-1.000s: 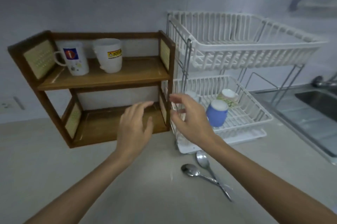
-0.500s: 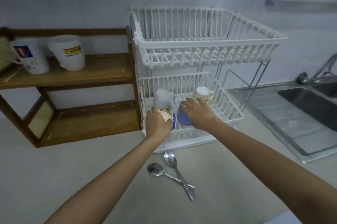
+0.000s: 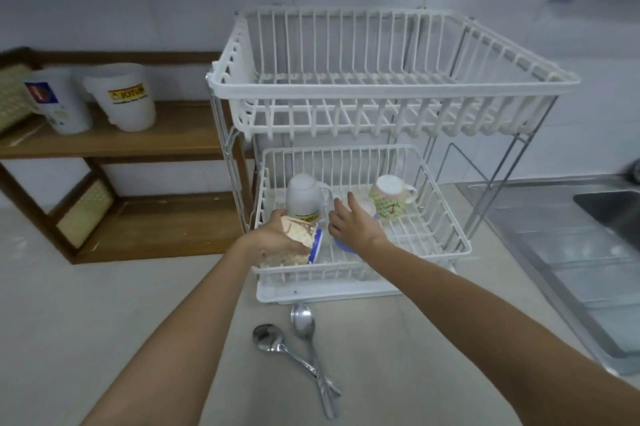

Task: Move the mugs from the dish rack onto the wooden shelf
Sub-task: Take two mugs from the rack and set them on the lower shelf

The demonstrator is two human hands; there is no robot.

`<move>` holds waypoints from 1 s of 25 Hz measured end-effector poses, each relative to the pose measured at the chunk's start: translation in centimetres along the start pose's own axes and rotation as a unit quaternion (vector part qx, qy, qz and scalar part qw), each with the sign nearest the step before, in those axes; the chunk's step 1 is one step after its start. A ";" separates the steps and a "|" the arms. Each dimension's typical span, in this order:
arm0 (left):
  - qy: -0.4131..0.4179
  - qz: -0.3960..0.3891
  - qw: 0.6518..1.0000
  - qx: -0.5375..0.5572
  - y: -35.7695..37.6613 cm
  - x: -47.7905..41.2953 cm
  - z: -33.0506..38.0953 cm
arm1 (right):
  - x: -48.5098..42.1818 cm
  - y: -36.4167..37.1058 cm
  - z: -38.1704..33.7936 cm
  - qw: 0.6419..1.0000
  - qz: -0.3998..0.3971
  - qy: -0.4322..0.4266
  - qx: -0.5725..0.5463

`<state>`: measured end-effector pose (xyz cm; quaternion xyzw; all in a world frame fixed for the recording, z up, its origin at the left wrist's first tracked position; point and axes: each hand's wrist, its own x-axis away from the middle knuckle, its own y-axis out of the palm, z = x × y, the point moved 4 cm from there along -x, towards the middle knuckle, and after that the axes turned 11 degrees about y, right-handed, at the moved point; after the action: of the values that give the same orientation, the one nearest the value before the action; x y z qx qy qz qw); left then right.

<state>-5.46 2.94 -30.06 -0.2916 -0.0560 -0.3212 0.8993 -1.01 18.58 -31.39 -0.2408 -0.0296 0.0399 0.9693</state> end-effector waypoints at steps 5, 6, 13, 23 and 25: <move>0.020 0.010 1.000 0.005 0.8 -0.4 -1.0 | -0.6 0.1 -0.6 0.999 0.014 -0.023 0.024; 0.023 0.035 0.999 0.007 1.1 -0.5 -1.2 | -0.7 0.0 -0.6 0.999 0.023 -0.024 0.023; 0.046 0.000 0.999 -0.014 1.6 -0.8 -1.7 | 0.4 0.5 2.5 0.995 0.007 0.049 -0.091; 0.170 0.107 0.966 -0.165 1.0 1.0 3.4 | 6.5 5.4 9.3 0.764 -0.052 0.317 -0.560; 0.199 0.107 0.959 -0.172 0.4 2.3 5.5 | 7.9 5.5 9.6 0.634 -0.020 0.362 -0.683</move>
<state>-2.89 5.00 -25.07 -0.3764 0.2114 -0.2794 0.8577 5.77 28.66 -25.17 -0.8286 0.3003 -0.1015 0.4614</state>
